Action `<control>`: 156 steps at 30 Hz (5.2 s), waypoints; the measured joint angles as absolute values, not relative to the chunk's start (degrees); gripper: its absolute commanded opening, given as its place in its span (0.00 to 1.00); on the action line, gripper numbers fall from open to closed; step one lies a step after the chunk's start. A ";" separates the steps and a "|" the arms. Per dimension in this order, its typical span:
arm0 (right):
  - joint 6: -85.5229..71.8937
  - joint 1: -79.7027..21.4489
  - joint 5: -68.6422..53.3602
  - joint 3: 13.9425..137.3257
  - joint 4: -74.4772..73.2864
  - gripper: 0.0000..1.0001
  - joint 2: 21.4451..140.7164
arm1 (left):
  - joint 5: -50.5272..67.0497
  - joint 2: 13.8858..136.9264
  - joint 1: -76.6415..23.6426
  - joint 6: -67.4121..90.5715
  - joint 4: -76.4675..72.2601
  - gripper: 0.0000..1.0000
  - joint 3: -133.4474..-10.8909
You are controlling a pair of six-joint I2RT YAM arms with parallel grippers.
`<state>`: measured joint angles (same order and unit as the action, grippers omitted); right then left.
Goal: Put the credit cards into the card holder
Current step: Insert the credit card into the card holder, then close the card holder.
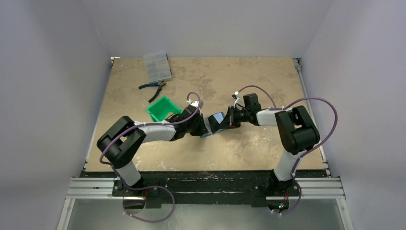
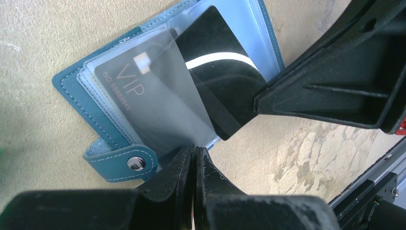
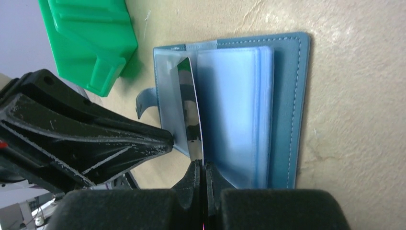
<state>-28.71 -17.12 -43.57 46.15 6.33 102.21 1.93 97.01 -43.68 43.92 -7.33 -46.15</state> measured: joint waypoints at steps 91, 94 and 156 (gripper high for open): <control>-28.03 -25.89 -29.39 53.12 2.61 0.62 92.88 | -5.45 88.75 -44.40 39.57 4.84 0.17 -43.72; -28.34 -19.31 -29.15 49.80 3.88 0.63 87.72 | -4.75 86.56 -44.40 39.20 5.50 0.29 -43.90; -55.16 -25.71 -49.30 39.46 40.99 0.62 100.82 | -12.14 93.58 -46.28 34.85 5.15 0.00 -48.56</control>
<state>-55.16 -25.71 -49.30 39.46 40.99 100.82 -12.14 93.58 -46.28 34.85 5.15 -48.56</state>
